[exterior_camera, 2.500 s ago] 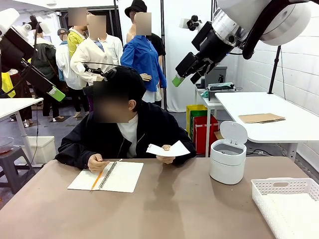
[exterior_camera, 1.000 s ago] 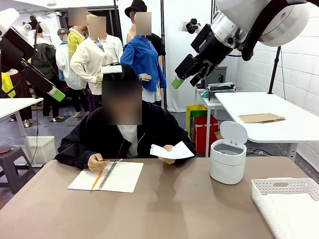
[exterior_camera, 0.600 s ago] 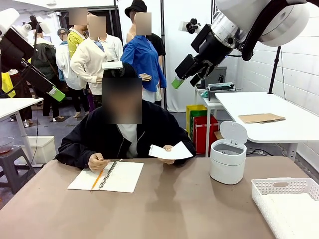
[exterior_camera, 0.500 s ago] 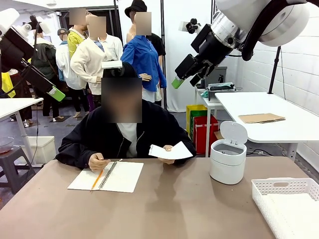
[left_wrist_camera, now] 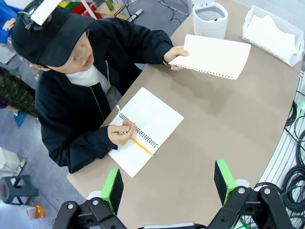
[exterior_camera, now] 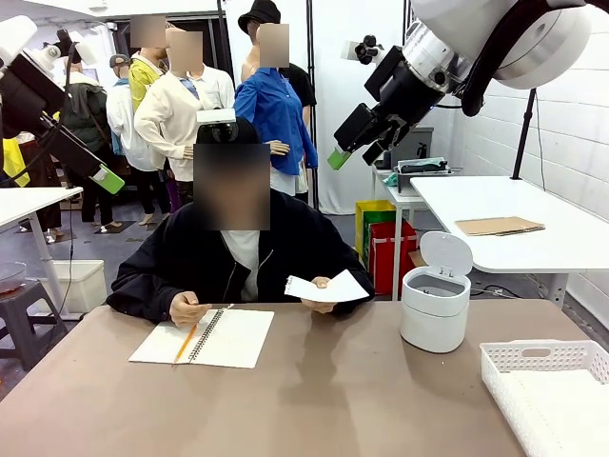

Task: Sort the paper based on its condition.
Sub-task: If a person hands you a paper, place it in the Organizing basket , and if it's crumpled, put it in the Trash can.

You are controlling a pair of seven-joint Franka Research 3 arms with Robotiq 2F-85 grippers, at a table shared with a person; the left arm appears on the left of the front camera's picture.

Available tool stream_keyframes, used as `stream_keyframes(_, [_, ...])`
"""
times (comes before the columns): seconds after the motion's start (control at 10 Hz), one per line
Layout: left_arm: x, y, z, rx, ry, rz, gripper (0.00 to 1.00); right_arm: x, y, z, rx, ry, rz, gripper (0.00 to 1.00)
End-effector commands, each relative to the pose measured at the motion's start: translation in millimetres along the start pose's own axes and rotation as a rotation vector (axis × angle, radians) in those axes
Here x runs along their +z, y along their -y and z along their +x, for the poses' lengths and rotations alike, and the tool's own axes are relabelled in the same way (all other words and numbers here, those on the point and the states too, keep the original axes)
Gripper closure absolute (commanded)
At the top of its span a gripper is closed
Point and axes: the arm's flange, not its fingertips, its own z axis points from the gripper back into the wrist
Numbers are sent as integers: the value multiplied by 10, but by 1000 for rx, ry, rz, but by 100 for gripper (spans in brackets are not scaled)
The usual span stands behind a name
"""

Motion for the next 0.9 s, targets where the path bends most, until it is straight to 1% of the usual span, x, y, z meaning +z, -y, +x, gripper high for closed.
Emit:
stream_keyframes(0.0, [6,-3,-3,1,2,-1,0,-2,7,-4,-1,0,0,0])
stream_keyframes(0.8, [6,-3,-3,1,2,-1,0,0,0,0,0,0,0,0])
